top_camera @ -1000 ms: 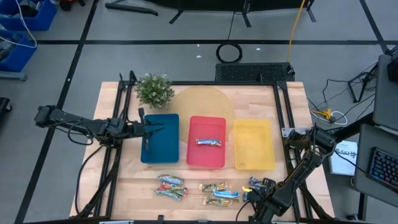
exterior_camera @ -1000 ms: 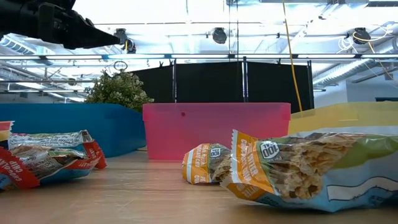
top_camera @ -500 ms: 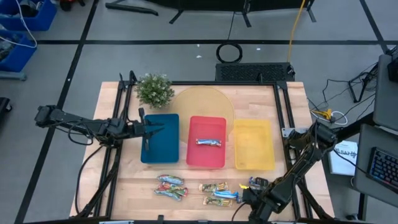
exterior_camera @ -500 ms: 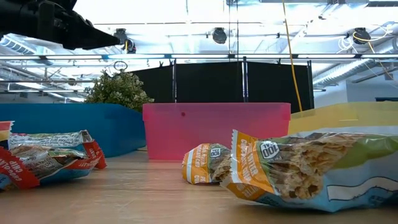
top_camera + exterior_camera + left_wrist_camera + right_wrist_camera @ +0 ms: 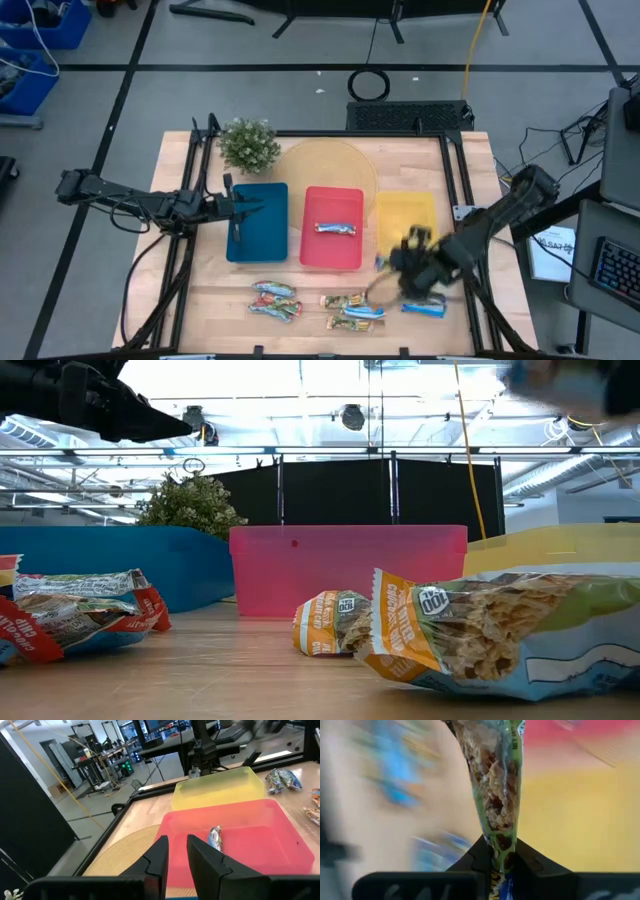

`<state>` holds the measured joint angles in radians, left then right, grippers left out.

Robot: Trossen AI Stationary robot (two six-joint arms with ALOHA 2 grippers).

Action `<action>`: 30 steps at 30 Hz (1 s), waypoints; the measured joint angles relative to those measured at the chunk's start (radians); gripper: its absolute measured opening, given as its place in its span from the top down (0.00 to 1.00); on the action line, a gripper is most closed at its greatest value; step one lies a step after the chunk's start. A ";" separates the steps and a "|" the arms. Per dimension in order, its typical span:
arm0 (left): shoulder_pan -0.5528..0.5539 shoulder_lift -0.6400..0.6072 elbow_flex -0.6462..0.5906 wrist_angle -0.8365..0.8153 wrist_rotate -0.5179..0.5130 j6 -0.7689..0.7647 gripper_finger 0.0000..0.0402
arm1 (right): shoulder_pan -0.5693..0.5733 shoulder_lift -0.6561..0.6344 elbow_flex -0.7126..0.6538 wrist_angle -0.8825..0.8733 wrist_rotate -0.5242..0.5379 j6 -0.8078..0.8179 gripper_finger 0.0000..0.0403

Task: Pick and place Granola Bars by type
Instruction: Put the blue granola bar into the yellow bin

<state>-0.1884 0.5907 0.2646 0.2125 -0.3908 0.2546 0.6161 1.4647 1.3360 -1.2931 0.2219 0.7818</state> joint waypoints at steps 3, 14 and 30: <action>0.000 0.000 0.000 0.000 0.000 -0.007 0.80 | -0.085 -0.036 -0.002 -0.203 0.031 -0.053 0.93; 0.000 0.000 0.000 -0.002 0.000 -0.009 0.80 | -0.337 -0.052 -0.218 0.061 -0.017 -0.509 0.93; 0.000 0.000 0.000 -0.003 0.000 -0.009 0.80 | -0.447 -0.052 -0.580 0.367 -0.149 -0.589 0.92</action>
<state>-0.1883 0.5907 0.2646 0.2096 -0.3908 0.2455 0.1692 1.4124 0.7557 -0.9263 0.0731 0.1928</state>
